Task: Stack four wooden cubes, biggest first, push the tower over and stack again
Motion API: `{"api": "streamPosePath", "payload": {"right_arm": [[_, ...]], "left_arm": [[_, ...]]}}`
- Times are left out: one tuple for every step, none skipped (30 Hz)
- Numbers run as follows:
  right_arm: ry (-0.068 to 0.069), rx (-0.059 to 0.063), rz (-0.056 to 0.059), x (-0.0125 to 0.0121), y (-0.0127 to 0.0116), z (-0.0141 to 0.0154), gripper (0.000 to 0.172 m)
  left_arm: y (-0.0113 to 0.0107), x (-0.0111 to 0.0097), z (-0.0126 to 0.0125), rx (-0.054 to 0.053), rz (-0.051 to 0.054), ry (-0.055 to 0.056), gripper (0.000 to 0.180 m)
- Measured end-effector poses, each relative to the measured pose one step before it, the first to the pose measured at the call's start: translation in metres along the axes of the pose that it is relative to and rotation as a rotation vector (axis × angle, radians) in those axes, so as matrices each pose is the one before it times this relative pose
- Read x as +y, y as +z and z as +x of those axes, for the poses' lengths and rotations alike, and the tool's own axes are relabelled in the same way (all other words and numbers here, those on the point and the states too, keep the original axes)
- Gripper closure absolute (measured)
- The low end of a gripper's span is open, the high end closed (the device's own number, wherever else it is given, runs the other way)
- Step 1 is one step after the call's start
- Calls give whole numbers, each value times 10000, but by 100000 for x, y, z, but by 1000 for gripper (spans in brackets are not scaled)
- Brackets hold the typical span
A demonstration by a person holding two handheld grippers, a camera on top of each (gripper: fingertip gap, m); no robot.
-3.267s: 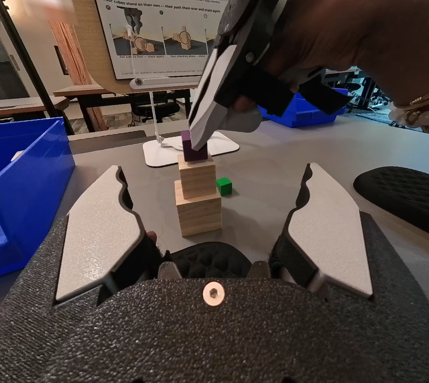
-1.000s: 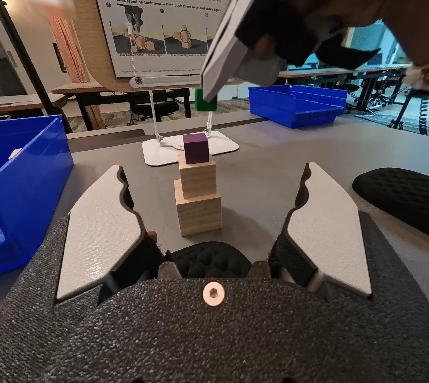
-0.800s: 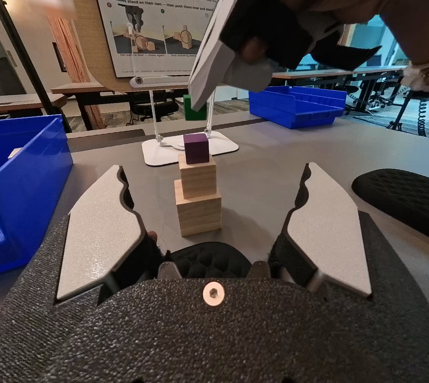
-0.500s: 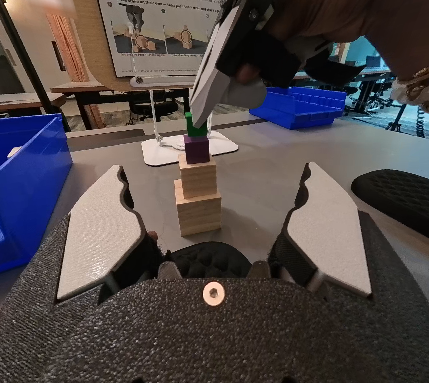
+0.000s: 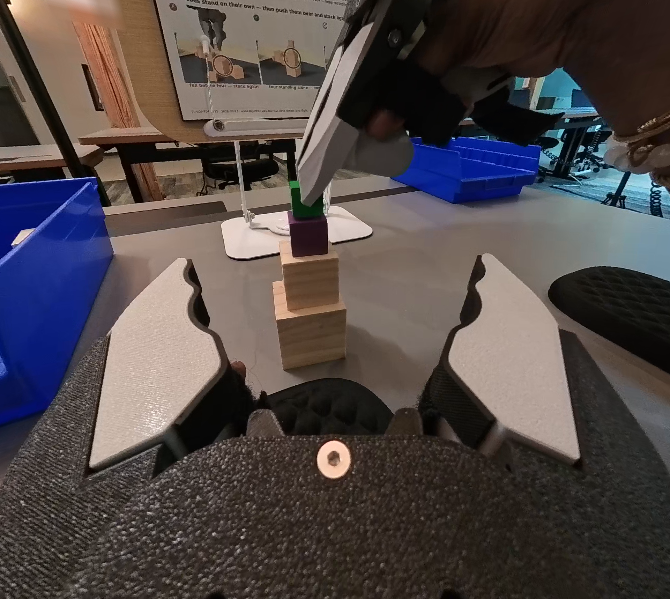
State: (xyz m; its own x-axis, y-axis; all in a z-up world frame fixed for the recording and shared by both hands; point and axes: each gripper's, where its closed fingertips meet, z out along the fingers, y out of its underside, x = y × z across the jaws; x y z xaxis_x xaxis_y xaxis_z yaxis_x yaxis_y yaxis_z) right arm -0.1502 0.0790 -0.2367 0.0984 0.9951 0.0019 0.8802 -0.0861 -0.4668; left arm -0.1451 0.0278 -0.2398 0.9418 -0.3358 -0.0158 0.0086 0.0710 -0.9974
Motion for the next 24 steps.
{"api": "streamPosePath", "payload": {"right_arm": [[8, -1, -25, 37, 36, 0, 151], [1, 34, -20, 37, 25, 33, 151], [-5, 24, 6, -4, 13, 35, 151], [-13, -16, 30, -33, 7, -30, 151], [-11, -34, 25, -14, 8, -54, 151], [9, 10, 8, -3, 2, 28, 151], [11, 30, 8, 19, 2, 63, 151], [17, 24, 11, 0, 1, 61, 150], [41, 43, 29, -12, -4, 81, 146], [32, 30, 28, -20, -23, 60, 141], [7, -3, 30, -19, -46, -3, 140], [-5, -23, 67, -68, -66, -38, 138], [2, -26, 94, -100, -83, -43, 135], [15, 26, 117, -132, -125, 27, 130], [29, 105, 155, -168, -166, 148, 123], [-4, 147, 231, -249, -222, 199, 114], [-56, 152, 341, -363, -273, 171, 100], [-37, 188, 376, -351, -317, 227, 87], [-1, 158, 353, -298, -392, 204, 77], [17, 123, 369, -274, -426, 166, 66], [10, 96, 400, -307, -466, 156, 55], [-16, 79, 461, -363, -518, 117, 47], [-35, 16, 468, -317, -567, 16, 41], [-37, 9, 515, -351, -569, 4, 32]], "left_arm": [[1, -3, 1, 2, 2, 1, 44], [-8, -4, 5, 1, 2, 0, 44], [1, -1, -1, 0, 1, 1, 44], [-7, -6, 0, -2, 4, 2, 44], [1, 7, -8, -6, 2, 0, 45], [-1, 2, -4, -3, -2, 1, 45], [-1, 2, -2, 1, -1, 4, 45], [4, -2, 7, 0, 2, 2, 45], [0, 0, 1, 0, 0, -1, 45], [4, -5, -11, 0, -3, -1, 45], [8, 3, 0, 2, -2, -2, 45], [-2, 6, -2, 5, 3, -2, 45], [2, -4, 0, -1, 3, -2, 45], [-3, 0, -5, 1, 0, -4, 45], [6, 1, -1, 5, 0, -6, 45], [14, 5, -11, 0, -3, -8, 45], [4, 4, -3, 3, -3, -7, 45], [-4, -6, -12, 1, 4, -7, 45], [-1, -4, -10, -2, 3, -3, 45], [10, -3, 5, 0, -5, 1, 45], [7, 4, -1, 4, -3, 3, 45], [2, 3, 12, 4, -2, 4, 45], [1, -2, -8, -4, 2, 3, 45], [-5, -9, 7, 5, 6, 4, 45]]}}
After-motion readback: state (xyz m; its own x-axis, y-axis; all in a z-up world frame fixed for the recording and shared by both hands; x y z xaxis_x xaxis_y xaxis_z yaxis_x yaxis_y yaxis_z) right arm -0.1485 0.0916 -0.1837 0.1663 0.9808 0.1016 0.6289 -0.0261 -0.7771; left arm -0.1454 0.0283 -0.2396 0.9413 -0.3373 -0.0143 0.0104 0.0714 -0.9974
